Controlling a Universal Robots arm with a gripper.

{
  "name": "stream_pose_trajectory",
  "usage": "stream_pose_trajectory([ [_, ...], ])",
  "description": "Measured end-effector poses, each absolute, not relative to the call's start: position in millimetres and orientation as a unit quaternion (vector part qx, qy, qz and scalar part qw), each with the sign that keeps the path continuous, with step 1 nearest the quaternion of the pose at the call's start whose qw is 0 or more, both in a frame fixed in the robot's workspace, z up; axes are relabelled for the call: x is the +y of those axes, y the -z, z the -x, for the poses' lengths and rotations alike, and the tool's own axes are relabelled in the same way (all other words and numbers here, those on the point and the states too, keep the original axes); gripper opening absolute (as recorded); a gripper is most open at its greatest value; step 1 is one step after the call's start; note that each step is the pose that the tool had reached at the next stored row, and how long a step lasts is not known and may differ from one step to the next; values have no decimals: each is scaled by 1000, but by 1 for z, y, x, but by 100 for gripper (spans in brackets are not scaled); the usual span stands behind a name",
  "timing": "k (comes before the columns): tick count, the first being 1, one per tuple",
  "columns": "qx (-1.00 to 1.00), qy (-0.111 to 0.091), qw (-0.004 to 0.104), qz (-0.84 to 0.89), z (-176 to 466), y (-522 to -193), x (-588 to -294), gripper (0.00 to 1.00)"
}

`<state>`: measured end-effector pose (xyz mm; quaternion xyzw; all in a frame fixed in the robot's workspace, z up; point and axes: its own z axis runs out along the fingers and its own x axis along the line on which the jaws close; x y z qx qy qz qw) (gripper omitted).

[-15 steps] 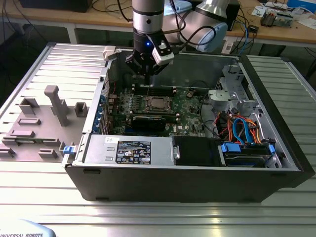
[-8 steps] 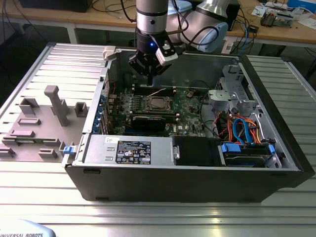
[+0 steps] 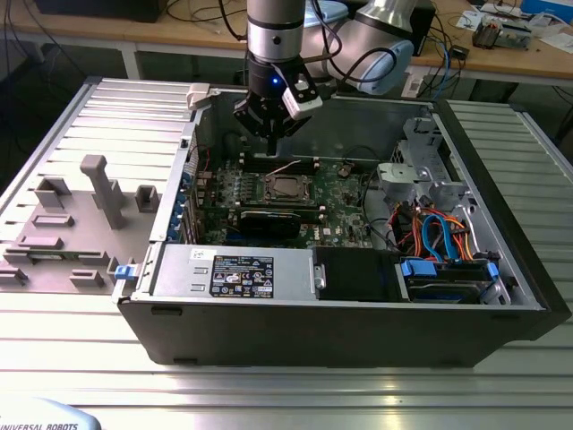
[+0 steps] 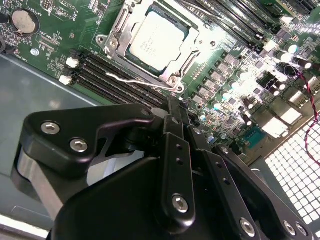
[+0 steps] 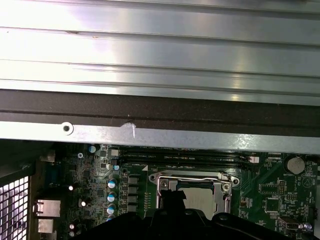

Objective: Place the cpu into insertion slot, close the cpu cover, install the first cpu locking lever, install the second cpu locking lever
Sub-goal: 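Install the first cpu locking lever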

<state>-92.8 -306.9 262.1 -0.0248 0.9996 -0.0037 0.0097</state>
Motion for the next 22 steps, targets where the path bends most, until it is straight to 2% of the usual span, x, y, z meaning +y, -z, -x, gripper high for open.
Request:
stream_pose_trajectory([
  [3,1000,4,10,25,93,-262,-307,11],
  [6,1000,-9,10,25,93,-262,-308,11],
  [22,1000,-9,10,24,87,-259,-308,11],
])
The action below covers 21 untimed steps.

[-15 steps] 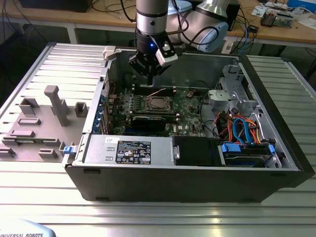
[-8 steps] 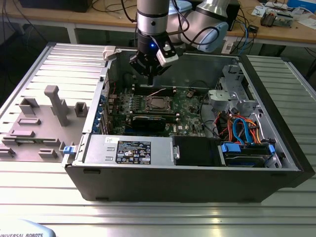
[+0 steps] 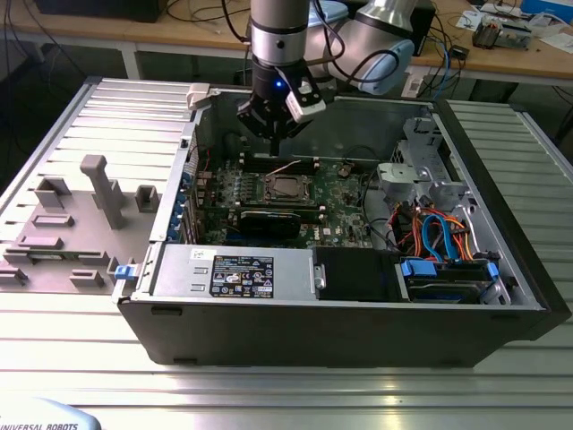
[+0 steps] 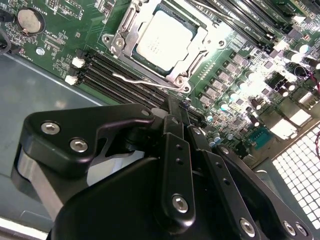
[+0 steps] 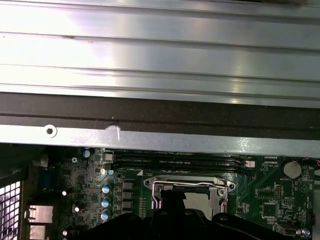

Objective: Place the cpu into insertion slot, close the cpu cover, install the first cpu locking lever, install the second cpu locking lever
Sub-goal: 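Install the first cpu locking lever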

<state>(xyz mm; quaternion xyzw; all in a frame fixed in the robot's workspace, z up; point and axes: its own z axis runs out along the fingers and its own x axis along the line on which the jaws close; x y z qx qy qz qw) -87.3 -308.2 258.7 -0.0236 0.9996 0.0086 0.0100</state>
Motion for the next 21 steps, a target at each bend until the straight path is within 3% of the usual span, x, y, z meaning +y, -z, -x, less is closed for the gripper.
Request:
stream_pose_trajectory([
  [21,999,-24,10,23,76,-252,-309,11],
])
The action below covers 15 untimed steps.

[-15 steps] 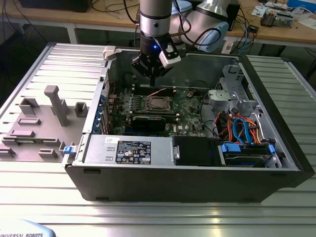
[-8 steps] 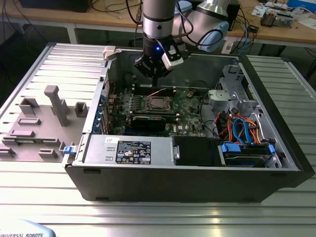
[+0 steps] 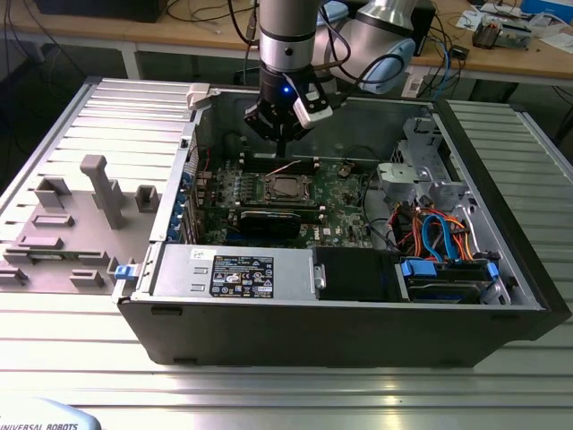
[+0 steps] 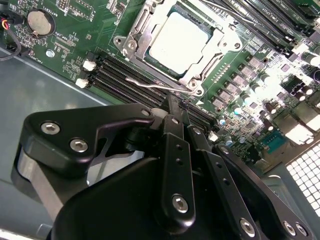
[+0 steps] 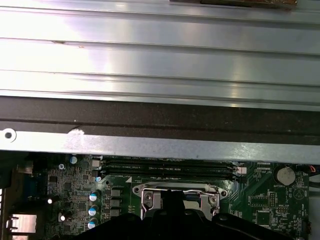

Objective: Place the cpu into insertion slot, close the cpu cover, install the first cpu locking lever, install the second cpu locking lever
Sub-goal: 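Install the first cpu locking lever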

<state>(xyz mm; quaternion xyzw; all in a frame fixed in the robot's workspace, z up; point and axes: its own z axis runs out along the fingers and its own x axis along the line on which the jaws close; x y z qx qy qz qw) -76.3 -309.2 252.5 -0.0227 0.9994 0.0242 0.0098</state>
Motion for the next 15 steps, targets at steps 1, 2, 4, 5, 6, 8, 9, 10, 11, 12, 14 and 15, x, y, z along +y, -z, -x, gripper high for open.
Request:
stream_pose_trajectory([
  [1,999,-24,10,23,76,-252,-309,11],
  [2,999,-24,10,23,76,-252,-309,11],
  [4,999,-24,10,23,76,-252,-309,11],
  [5,999,-24,10,23,76,-252,-309,11],
  [6,999,-25,10,23,75,-251,-309,11],
  [8,999,-26,10,23,74,-249,-309,11],
  [9,999,-27,10,23,73,-247,-309,11],
  [10,999,-27,10,23,73,-246,-309,11],
  [11,999,-27,10,23,72,-243,-309,11],
  [12,999,-27,10,23,72,-240,-309,11],
  [14,999,-27,10,23,69,-237,-309,11],
  [15,999,-27,10,23,68,-237,-308,11],
])
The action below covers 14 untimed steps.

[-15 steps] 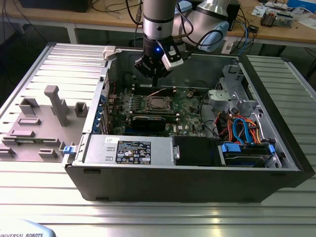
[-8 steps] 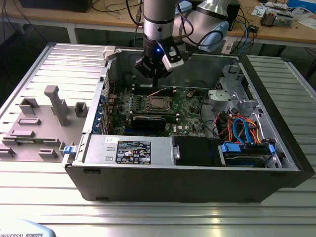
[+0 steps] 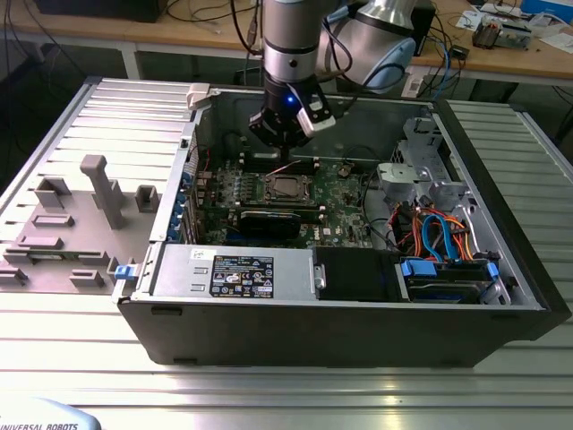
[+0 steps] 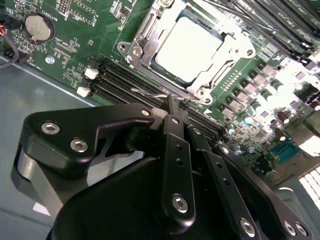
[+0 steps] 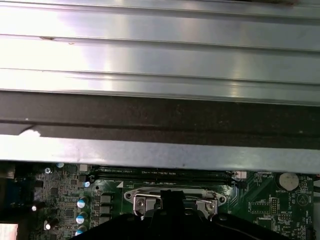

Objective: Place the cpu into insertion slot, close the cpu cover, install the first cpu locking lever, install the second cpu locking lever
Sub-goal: 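Install the first cpu locking lever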

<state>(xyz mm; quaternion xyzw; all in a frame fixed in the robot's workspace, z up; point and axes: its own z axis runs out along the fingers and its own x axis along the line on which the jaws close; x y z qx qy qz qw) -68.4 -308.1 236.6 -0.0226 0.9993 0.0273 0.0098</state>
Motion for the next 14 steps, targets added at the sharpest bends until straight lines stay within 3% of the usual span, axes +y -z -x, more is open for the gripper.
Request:
stream_pose_trajectory([
  [14,999,-25,10,32,61,-229,-298,11],
])
